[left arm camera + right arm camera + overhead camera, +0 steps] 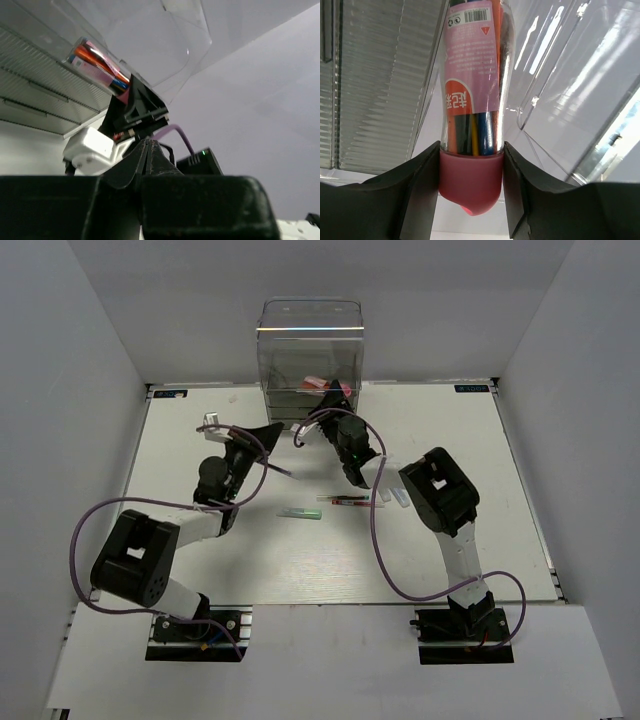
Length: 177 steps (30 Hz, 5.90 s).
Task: Sort the stationery into containers
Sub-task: Place the stationery in the storage box, then open the drawer in the storage box.
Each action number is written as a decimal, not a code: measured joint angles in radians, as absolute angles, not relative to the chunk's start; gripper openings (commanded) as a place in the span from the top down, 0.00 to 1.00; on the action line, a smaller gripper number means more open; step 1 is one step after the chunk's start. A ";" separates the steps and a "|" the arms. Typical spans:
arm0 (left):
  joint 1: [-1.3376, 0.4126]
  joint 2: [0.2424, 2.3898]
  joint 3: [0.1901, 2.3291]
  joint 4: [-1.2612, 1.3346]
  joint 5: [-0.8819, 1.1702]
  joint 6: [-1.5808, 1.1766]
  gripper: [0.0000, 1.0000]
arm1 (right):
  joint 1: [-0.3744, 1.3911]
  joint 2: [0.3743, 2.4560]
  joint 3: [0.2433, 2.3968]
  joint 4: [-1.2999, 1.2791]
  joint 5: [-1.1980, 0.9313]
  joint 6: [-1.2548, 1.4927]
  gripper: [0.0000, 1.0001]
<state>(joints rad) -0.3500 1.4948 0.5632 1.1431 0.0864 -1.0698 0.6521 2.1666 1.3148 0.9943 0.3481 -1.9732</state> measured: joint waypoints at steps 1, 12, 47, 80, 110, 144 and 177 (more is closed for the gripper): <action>-0.349 1.473 0.538 1.149 0.085 -1.069 0.84 | 0.650 2.167 1.321 0.983 0.348 -1.975 1.00; -0.347 1.153 0.299 1.095 0.052 -1.042 0.71 | 0.628 2.167 1.361 0.878 0.330 -1.983 1.00; -0.347 0.605 0.189 0.582 0.022 -0.897 0.55 | 0.661 1.995 1.141 0.825 0.224 -1.998 0.18; -0.357 1.620 0.696 0.833 0.125 -0.944 0.61 | 0.471 1.179 0.854 -0.050 -0.185 -0.310 0.88; -0.422 2.165 1.181 0.840 -0.093 -0.980 0.53 | 0.217 1.007 0.565 0.213 -0.440 -0.153 0.47; -0.437 2.269 1.229 1.008 -0.257 -1.258 1.00 | 0.216 0.993 0.540 0.221 -0.457 -0.165 0.47; -0.481 1.987 0.729 1.279 -0.110 -1.168 0.33 | 0.210 1.016 0.514 0.220 -0.497 -0.230 0.32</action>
<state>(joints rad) -0.4808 1.9869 0.7288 1.2785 -0.1097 -1.1675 0.2100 1.0161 0.5137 0.2203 -0.4969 -0.2298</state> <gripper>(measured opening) 0.653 0.715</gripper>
